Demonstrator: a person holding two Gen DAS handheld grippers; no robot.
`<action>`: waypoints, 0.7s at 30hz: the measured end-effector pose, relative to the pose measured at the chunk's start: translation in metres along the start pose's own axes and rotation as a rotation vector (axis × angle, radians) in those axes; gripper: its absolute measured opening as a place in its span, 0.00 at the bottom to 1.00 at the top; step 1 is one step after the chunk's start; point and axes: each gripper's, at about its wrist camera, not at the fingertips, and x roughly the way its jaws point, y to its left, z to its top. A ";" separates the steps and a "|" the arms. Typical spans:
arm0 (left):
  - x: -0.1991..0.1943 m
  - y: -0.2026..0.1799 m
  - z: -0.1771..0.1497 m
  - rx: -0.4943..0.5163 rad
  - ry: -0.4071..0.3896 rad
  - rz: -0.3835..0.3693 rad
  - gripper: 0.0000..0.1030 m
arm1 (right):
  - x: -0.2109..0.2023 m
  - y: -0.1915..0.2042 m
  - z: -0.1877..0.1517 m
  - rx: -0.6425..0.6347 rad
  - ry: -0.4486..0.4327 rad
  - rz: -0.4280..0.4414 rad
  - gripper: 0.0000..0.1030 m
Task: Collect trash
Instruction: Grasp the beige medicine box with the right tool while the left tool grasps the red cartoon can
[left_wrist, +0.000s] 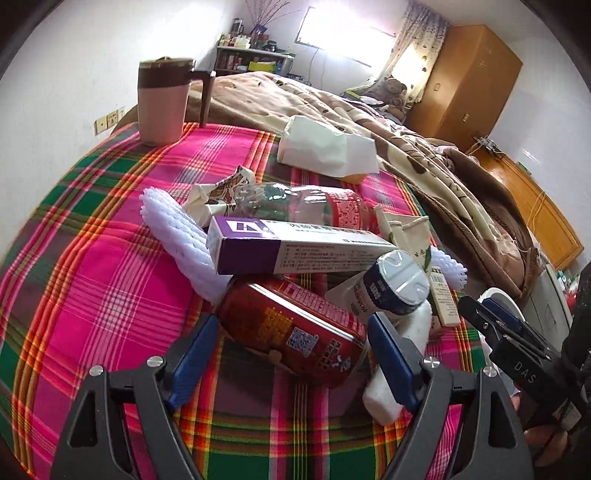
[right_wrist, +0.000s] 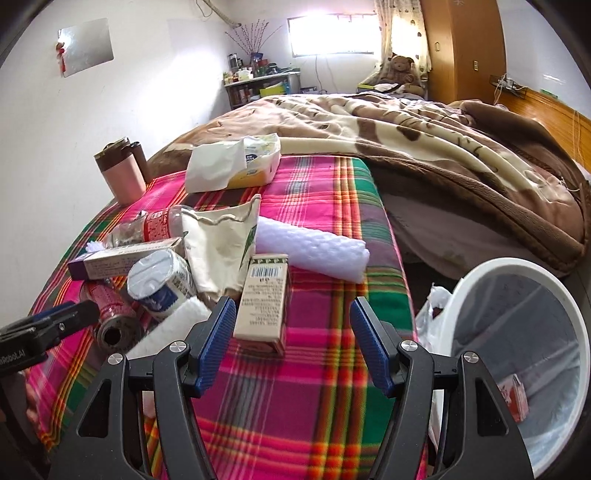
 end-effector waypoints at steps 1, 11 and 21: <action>0.004 0.001 0.001 -0.021 0.009 0.003 0.82 | 0.002 0.001 0.001 0.000 0.003 0.000 0.64; 0.022 0.006 0.003 -0.047 0.051 0.038 0.82 | 0.023 0.008 0.005 -0.009 0.055 -0.002 0.64; 0.012 0.031 -0.001 -0.048 0.056 0.104 0.82 | 0.023 0.008 0.004 -0.023 0.060 -0.039 0.54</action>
